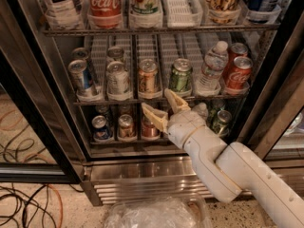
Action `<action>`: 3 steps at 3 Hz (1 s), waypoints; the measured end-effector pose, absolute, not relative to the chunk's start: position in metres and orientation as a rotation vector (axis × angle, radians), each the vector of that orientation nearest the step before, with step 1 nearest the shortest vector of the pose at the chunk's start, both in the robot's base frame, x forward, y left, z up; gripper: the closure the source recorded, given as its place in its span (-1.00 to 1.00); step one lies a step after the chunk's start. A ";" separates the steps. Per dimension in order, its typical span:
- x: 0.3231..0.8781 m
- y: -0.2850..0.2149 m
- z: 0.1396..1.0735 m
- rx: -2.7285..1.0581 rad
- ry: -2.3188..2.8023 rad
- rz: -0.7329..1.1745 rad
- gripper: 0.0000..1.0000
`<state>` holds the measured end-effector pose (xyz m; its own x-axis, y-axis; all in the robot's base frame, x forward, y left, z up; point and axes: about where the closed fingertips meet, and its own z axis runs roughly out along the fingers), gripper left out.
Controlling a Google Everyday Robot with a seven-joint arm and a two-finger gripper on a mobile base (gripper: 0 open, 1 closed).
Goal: Pick orange can from middle shelf of fridge
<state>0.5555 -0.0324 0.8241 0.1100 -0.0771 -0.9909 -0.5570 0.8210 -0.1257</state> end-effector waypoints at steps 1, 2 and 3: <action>0.578 -0.028 0.833 -0.552 1.418 0.365 -0.32; 0.584 -0.024 0.832 -0.550 1.420 0.369 -0.36; 0.592 -0.020 0.832 -0.530 1.418 0.377 -0.40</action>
Offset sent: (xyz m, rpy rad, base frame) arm 0.0263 0.0024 0.0105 -0.0049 -0.0242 -0.0138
